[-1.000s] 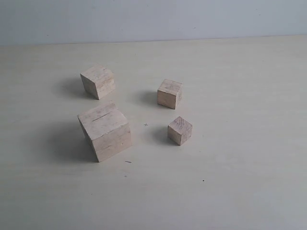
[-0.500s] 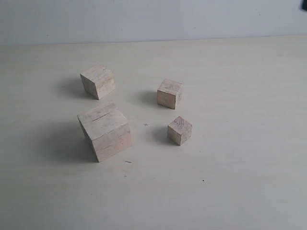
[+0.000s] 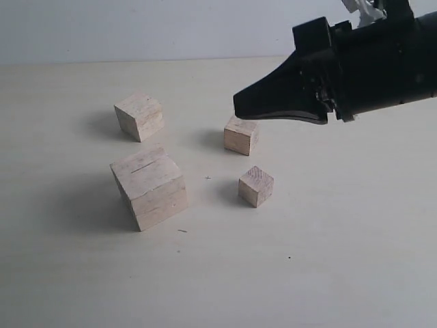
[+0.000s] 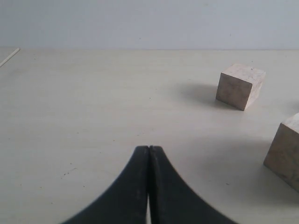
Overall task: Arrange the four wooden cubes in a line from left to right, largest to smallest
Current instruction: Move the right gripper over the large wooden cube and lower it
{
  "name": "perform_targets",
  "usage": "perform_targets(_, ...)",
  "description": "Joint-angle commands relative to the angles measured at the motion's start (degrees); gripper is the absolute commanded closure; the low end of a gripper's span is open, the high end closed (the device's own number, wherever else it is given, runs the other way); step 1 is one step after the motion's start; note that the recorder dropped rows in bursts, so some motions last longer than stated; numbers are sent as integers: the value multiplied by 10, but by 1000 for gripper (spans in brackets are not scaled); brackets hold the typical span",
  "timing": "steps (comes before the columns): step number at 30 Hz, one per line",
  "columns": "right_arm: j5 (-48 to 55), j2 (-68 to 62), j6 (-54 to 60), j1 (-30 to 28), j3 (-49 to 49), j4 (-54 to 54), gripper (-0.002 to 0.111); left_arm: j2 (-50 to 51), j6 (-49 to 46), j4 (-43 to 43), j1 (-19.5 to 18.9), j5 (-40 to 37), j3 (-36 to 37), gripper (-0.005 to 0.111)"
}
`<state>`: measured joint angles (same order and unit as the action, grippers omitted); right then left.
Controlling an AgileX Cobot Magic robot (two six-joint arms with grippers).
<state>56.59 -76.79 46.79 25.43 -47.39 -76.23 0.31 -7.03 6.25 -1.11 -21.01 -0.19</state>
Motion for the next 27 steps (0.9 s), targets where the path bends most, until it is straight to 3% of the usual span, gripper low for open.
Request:
perform_targets(1,-20,-20,6,3,-6,-57,108,-3,-2,-2,-1,5,2,107)
perform_targets(6,-24,-27,55,6,-6,-67,108,-3,-2,-2,-1,5,2,107)
perform_targets(10,-36,-28,107,52,-6,-40,108,-3,-2,-2,-1,5,2,107)
perform_targets(17,-246,-28,58,182,-7,112,108,-3,-2,-2,-1,5,2,107)
perform_targets(19,-308,-30,19,228,-21,173,103,-3,-2,-2,-1,5,2,107)
perform_targets(21,-326,-36,2,263,-43,179,89,-3,-2,-2,-1,5,2,107)
perform_targets(23,-328,-59,15,287,-67,184,62,-3,-2,-2,-1,5,2,107)
perform_targets(24,-325,-79,32,292,-78,184,38,-3,-2,-2,-1,5,2,107)
perform_targets(26,-341,-112,31,292,-87,184,5,-3,-2,-2,-1,5,2,107)
perform_targets(27,-357,-127,31,292,-87,184,4,-3,-2,-2,-1,5,2,107)
